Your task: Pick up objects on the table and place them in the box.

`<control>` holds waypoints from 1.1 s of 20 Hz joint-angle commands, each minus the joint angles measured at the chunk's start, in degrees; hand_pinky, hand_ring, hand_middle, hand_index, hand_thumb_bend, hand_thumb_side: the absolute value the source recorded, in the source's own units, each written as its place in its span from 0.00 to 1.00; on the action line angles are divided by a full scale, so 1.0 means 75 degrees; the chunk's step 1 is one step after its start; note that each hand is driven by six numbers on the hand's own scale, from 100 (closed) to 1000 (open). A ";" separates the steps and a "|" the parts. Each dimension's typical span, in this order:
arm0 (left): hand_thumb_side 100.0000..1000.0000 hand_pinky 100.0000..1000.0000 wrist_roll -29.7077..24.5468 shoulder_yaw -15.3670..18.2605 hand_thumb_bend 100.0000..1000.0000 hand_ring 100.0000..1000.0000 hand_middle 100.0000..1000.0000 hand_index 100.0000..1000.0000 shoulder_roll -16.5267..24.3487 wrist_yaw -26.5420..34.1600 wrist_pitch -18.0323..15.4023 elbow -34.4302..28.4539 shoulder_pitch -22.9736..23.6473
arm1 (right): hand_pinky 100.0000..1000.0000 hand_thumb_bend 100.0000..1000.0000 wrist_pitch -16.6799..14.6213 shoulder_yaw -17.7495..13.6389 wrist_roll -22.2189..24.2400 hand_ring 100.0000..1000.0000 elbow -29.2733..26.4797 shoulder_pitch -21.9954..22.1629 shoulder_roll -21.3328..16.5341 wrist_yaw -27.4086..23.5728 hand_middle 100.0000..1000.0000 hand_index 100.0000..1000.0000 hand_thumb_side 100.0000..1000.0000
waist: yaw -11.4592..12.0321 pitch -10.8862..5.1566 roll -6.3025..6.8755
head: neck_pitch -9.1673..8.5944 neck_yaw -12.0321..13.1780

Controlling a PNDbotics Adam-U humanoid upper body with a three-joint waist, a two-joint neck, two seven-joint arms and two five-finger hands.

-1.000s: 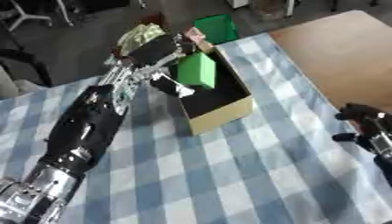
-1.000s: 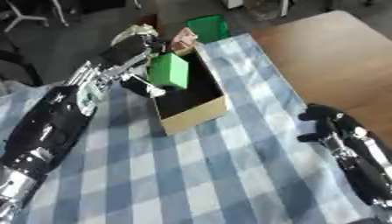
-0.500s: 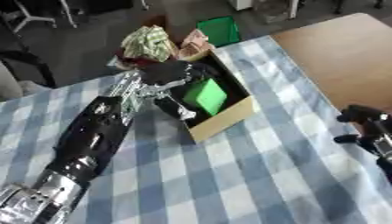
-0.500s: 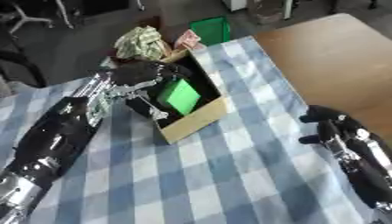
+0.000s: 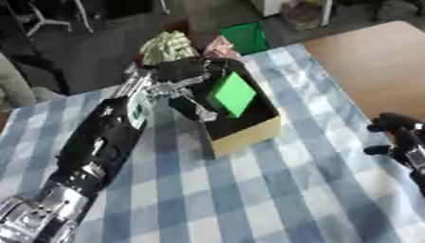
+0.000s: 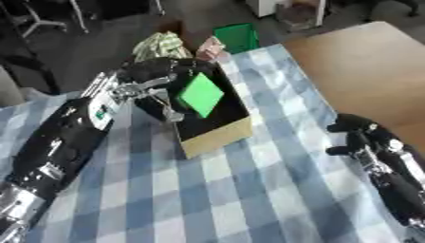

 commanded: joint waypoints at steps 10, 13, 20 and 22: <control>0.30 0.82 0.0534 -0.0013 0.34 0.86 0.94 0.97 0.0114 -0.1166 0.0186 0.0141 -0.0084 | 0.66 0.00 0.0003 -0.0026 -0.0022 1.00 -0.0069 -0.0099 -0.0046 -0.0064 0.70 0.86 0.55 | -0.0047 -0.0103 -0.0094 | 0.0023 0.0008; 0.25 0.81 0.0757 0.0023 0.28 0.86 0.93 0.96 0.0135 -0.1074 0.0174 0.0134 -0.0030 | 0.66 0.00 0.0006 -0.0039 -0.0039 1.00 -0.0052 -0.0082 -0.0048 -0.0051 0.70 0.86 0.55 | -0.0005 -0.0105 -0.0107 | 0.0038 -0.0008; 0.16 0.82 0.0639 -0.0002 0.00 0.84 0.89 0.94 0.0601 0.1276 0.0446 -0.0930 0.0630 | 0.66 0.00 -0.0051 -0.0214 -0.0188 1.00 -0.0065 -0.0003 -0.0111 -0.0028 0.70 0.86 0.52 | 0.0424 -0.0139 -0.0243 | 0.0097 -0.0175; 0.16 0.83 0.0316 0.0025 0.00 0.84 0.88 0.93 0.0836 0.2577 0.0781 -0.1611 0.1085 | 0.66 0.00 -0.0083 -0.0332 -0.0288 1.00 -0.0095 0.0021 -0.0161 -0.0029 0.70 0.86 0.50 | 0.0663 -0.0158 -0.0294 | 0.0145 -0.0242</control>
